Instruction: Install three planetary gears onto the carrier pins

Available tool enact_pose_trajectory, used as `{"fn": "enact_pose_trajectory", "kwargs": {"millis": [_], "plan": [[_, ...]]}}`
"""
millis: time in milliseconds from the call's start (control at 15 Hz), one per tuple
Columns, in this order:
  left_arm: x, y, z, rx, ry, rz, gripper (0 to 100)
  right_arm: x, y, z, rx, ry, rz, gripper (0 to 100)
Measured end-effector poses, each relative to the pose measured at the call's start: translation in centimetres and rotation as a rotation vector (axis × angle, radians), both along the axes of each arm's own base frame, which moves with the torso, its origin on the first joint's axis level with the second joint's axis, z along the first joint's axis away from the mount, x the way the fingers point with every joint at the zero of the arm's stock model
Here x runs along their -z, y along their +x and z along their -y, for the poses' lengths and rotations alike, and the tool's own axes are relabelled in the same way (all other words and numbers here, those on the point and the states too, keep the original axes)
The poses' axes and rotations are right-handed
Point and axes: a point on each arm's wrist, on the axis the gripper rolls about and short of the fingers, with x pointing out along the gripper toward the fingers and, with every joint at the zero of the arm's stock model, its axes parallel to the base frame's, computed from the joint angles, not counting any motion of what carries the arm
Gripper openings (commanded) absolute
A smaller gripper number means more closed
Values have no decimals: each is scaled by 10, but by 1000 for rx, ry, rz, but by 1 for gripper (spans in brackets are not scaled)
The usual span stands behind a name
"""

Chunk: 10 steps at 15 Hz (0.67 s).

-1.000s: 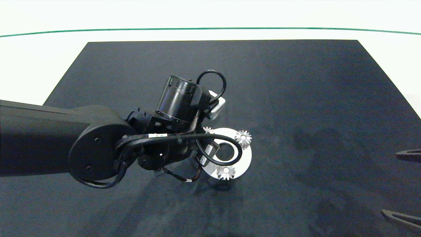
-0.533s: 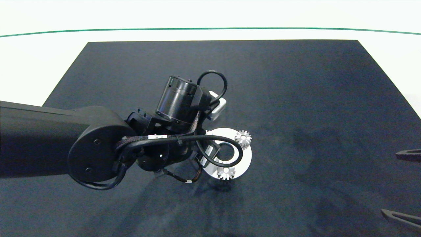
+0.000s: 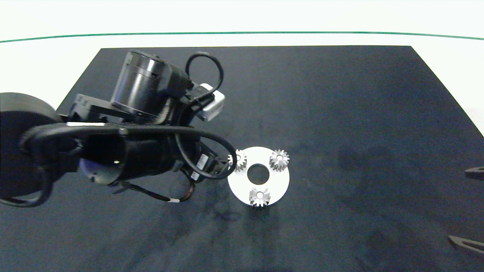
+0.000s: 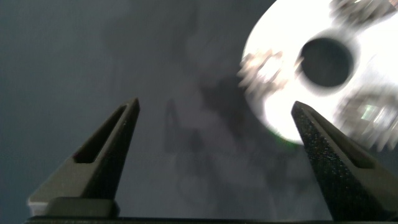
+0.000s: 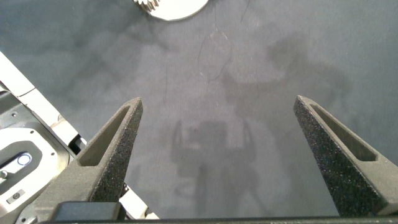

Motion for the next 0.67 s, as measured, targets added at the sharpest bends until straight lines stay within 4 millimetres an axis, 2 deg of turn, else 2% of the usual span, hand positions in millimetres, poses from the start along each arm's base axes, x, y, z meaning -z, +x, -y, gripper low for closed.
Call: {"fn": "enact_pose_trajectory", "kwargs": {"millis": [133, 333, 400, 533, 667], "plan": [[-16, -20, -33, -48, -22, 26, 100, -2, -2, 2, 14, 5, 14, 100], [-37, -66, -102, -195, -81, 115, 100, -4, -1, 8, 109, -7, 38, 100], [-41, -89, -127, -266, -94, 146, 100, -5, 0, 10, 157, -12, 49, 100], [-38, -142, -163, -383, -115, 204, 100, -7, -3, 19, 255, -13, 79, 100], [-24, -192, -182, -457, -139, 271, 100, -5, -19, 30, 331, -14, 101, 100]]}}
